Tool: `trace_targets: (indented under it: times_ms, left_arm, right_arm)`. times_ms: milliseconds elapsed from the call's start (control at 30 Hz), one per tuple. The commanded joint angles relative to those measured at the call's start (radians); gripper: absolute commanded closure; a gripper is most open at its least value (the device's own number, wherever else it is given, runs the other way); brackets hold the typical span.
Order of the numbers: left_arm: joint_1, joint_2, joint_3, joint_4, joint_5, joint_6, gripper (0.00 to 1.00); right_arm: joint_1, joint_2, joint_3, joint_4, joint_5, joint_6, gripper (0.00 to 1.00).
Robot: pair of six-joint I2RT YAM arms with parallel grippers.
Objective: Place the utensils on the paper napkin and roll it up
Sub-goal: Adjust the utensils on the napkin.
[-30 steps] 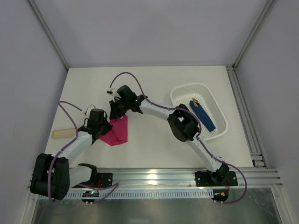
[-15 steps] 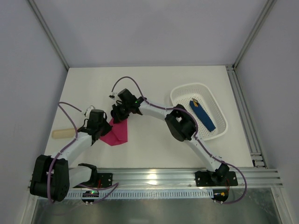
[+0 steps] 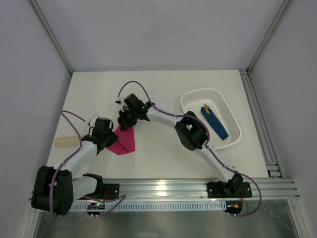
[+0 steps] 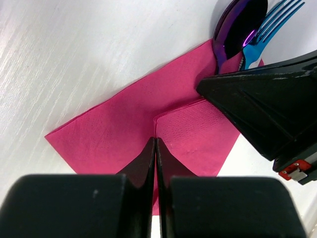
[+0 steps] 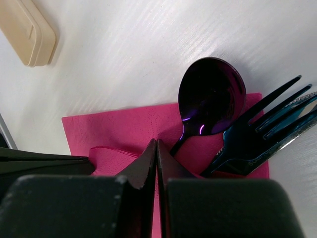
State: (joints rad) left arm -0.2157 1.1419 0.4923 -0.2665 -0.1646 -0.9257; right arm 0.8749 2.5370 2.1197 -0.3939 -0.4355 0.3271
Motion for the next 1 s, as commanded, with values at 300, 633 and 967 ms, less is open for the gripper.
trace_targets:
  times_ms: [300,633,967]
  left_arm:
    - [-0.004,-0.059,-0.014,-0.102,-0.052,-0.042,1.00]
    - [-0.004,-0.051,-0.026,-0.129,-0.065,-0.050,1.00]
    - [-0.004,-0.004,-0.021,-0.137,-0.088,-0.045,1.00]
  right_arm:
    - [0.001,0.008,0.057,-0.031,0.026,0.004,0.96]
    - [0.001,0.008,0.057,-0.033,0.029,0.007,0.96]
    - [0.003,0.011,0.056,-0.036,0.034,0.007,0.96]
